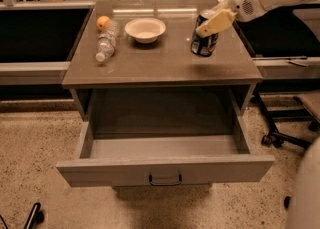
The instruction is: Pick pepsi can from top drawer and place on counter
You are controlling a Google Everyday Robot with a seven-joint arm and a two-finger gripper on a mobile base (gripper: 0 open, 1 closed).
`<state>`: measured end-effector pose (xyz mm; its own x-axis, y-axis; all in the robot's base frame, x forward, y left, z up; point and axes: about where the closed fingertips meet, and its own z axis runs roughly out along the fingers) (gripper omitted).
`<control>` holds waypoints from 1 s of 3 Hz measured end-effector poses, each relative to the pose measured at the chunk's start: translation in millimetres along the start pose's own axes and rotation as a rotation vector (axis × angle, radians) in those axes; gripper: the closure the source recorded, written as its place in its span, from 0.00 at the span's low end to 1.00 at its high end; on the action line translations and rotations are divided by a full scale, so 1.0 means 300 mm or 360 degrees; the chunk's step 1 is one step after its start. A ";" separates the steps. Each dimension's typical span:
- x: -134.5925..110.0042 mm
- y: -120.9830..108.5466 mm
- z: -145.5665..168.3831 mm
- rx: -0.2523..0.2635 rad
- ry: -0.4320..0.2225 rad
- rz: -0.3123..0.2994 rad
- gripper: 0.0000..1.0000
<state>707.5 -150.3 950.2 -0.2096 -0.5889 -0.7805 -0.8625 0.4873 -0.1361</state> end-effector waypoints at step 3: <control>0.077 0.037 0.170 -0.0069 0.0103 0.0019 0.14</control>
Offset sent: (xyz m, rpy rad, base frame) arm 0.0061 0.0137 -0.0579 -0.0019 0.0847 0.0121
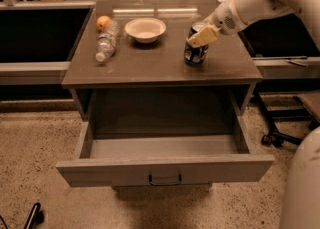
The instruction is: Pick pepsi can from top drawer and place on counter
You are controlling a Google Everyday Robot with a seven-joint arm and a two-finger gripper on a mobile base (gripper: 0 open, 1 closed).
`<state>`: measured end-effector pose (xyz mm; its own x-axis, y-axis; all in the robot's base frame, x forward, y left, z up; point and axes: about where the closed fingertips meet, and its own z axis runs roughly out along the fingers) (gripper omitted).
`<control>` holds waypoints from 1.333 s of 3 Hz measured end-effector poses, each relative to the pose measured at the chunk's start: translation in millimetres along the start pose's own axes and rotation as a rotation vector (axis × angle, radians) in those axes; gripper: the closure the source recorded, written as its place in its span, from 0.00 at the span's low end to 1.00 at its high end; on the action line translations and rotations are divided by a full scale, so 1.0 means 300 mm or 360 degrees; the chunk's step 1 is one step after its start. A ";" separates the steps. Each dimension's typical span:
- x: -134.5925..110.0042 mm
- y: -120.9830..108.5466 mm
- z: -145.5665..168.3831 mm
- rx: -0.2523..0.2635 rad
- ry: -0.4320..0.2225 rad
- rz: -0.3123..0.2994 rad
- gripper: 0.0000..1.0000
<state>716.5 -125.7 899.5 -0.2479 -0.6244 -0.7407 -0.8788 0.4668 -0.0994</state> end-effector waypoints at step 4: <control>0.189 0.016 -0.094 -0.0168 -0.0293 0.0135 0.00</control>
Offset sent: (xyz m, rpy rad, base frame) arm -0.0109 -0.0421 -0.0156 0.2336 0.0955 0.0523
